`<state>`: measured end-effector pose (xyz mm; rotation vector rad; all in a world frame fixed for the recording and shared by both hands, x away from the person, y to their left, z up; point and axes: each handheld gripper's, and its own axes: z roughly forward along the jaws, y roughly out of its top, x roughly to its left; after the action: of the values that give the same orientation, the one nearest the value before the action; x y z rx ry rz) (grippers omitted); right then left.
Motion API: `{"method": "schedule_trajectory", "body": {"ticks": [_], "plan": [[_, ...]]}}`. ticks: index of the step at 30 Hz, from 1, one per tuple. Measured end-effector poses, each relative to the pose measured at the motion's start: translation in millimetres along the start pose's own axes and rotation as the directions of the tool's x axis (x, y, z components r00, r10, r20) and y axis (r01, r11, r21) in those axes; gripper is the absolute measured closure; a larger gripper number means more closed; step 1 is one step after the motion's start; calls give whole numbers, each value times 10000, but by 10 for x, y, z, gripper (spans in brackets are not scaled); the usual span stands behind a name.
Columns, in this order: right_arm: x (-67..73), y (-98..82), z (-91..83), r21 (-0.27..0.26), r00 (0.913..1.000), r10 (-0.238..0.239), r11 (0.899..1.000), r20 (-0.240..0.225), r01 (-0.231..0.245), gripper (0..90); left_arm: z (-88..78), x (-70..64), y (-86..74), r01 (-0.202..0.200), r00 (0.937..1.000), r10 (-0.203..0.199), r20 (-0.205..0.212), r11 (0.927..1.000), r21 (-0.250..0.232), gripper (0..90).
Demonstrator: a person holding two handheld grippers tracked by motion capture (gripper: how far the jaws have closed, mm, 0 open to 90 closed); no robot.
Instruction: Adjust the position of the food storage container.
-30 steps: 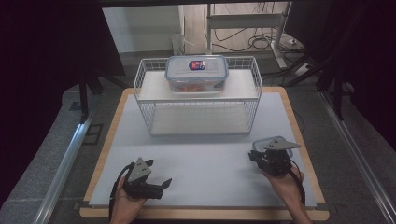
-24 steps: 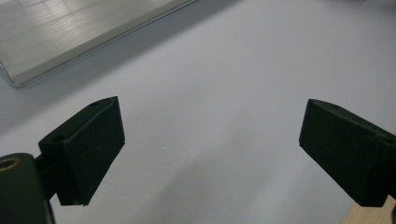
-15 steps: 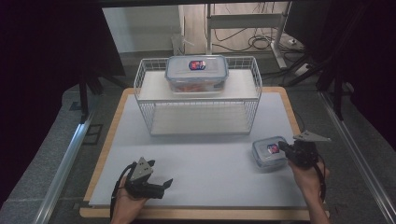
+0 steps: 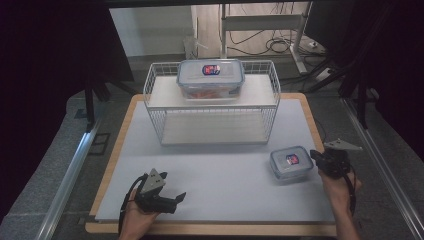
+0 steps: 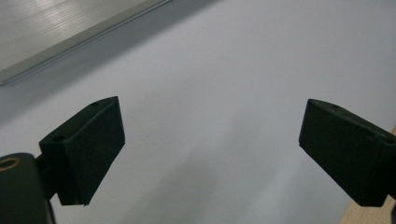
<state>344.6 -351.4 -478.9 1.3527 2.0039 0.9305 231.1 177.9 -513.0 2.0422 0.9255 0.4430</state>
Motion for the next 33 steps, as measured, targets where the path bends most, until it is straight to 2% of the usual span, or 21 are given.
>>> {"method": "schedule_trajectory", "body": {"ticks": [1, 8, 13, 22, 33], "plan": [[-30, -19, 9, 82, 9999, 172, 9998, 14, -172, 897, 0, 0, 0, -8, 10000, 8, 3, 10000, 3, 67], [-36, -32, 41, 189, 9993, 342, 9992, -117, -340, 898, 19, -5, 0, -4, 10000, 4, 70, 10000, 48, 68], [-34, -48, 55, 222, 9977, 550, 9983, -394, -542, 898, 37, -13, 5, -25, 9999, 23, 150, 9999, 101, 68], [164, -3, 105, 286, 9933, 225, 9994, -1131, -194, 898, 53, -22, 9, -6, 9997, 3, 229, 9999, 135, 69], [472, 44, 132, 462, 9793, -134, 9987, -2018, 232, 898, 56, -16, 7, 115, 9993, -120, 353, 9999, 124, 69]]}}
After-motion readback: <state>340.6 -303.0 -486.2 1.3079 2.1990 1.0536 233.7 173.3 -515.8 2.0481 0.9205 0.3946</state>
